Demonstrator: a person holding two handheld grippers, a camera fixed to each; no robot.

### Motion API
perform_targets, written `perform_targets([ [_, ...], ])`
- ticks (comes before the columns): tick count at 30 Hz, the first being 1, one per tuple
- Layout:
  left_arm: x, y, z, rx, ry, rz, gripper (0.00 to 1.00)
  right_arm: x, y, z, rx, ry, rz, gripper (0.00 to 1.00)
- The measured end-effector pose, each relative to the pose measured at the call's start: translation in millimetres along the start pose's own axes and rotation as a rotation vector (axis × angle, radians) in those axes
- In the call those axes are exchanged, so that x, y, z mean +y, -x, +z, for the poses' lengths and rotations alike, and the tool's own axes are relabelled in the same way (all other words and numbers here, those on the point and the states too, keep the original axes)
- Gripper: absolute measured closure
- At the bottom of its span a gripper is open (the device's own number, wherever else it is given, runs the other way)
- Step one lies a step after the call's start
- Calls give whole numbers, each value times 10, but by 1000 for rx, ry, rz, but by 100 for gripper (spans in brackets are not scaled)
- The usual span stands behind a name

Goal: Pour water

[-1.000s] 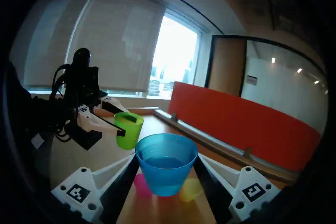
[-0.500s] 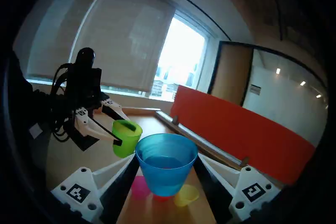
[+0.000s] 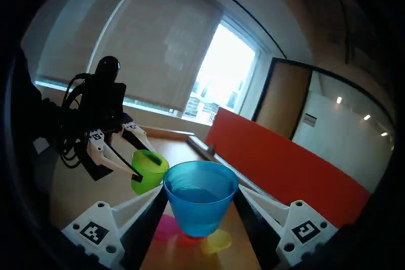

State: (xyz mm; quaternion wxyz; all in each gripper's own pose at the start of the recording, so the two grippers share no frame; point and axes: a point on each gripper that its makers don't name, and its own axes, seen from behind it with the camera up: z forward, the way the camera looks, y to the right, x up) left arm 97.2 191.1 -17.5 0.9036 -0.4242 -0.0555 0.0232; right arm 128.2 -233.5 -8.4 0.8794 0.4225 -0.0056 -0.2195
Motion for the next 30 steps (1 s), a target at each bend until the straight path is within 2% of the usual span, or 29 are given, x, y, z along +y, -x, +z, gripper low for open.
perform_targets([
  [11,156,-8,30,7,37,11,13,-2,-115,64,4,-6,-77,10],
  [30,255,-19,38,18,72,0,13,0,-349,231,1,-29,-241,10],
])
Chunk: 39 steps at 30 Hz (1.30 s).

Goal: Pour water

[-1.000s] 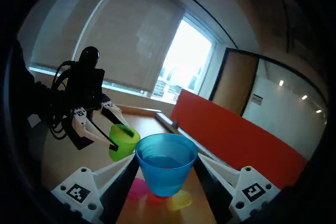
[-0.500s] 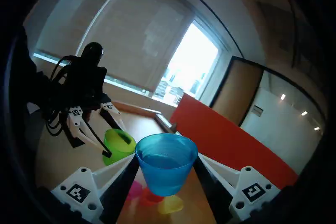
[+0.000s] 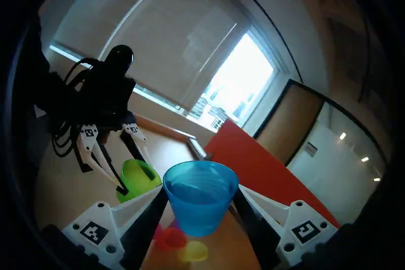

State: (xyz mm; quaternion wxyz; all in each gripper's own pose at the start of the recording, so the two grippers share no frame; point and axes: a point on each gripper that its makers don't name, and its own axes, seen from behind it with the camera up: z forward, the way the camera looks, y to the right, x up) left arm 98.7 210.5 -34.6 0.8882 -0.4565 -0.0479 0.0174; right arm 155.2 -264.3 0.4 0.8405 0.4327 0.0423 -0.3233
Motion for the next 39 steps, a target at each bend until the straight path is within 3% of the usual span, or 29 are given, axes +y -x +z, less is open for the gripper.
perform_targets([
  [39,128,-29,22,3,42,19,13,48,-275,287,-2,-27,-259,10],
])
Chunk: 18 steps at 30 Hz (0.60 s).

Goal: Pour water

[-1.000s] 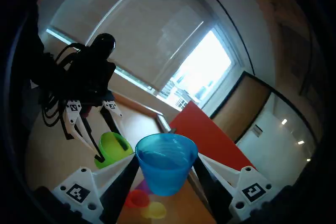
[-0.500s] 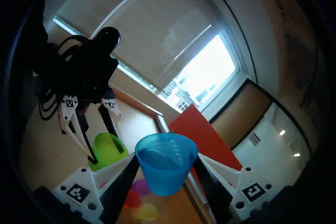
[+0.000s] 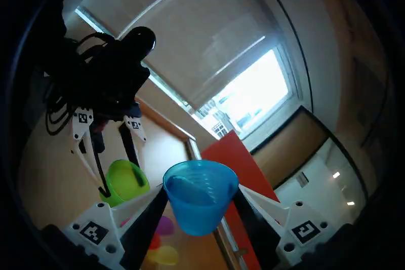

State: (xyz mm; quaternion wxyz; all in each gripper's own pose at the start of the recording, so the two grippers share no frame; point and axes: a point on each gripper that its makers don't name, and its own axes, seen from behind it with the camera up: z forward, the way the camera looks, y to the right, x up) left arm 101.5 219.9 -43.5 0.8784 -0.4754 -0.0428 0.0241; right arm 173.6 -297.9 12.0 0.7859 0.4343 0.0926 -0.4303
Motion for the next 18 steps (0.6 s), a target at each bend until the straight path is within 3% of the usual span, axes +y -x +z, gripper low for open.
perform_targets([
  [18,27,5,-3,10,10,-6,13,41,-90,105,-1,-9,-101,10],
])
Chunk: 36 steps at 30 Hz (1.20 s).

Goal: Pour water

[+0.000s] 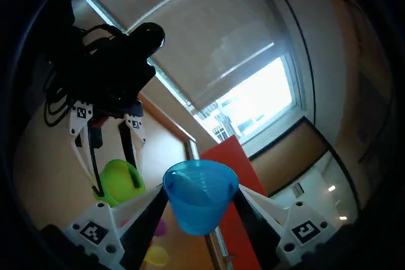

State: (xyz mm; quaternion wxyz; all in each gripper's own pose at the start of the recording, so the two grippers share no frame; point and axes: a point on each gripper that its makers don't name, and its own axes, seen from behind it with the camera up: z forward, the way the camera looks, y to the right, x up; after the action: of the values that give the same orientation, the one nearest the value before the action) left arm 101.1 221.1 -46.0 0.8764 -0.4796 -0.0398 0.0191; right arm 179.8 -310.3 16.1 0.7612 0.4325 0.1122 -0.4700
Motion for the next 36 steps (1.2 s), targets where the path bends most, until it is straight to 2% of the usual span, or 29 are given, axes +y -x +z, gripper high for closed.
perform_targets([
  [20,-19,-37,-17,17,-2,-3,13,47,39,90,-30,11,-107,10],
  [36,-10,-46,4,25,-3,2,13,113,31,90,-39,20,-159,10],
])
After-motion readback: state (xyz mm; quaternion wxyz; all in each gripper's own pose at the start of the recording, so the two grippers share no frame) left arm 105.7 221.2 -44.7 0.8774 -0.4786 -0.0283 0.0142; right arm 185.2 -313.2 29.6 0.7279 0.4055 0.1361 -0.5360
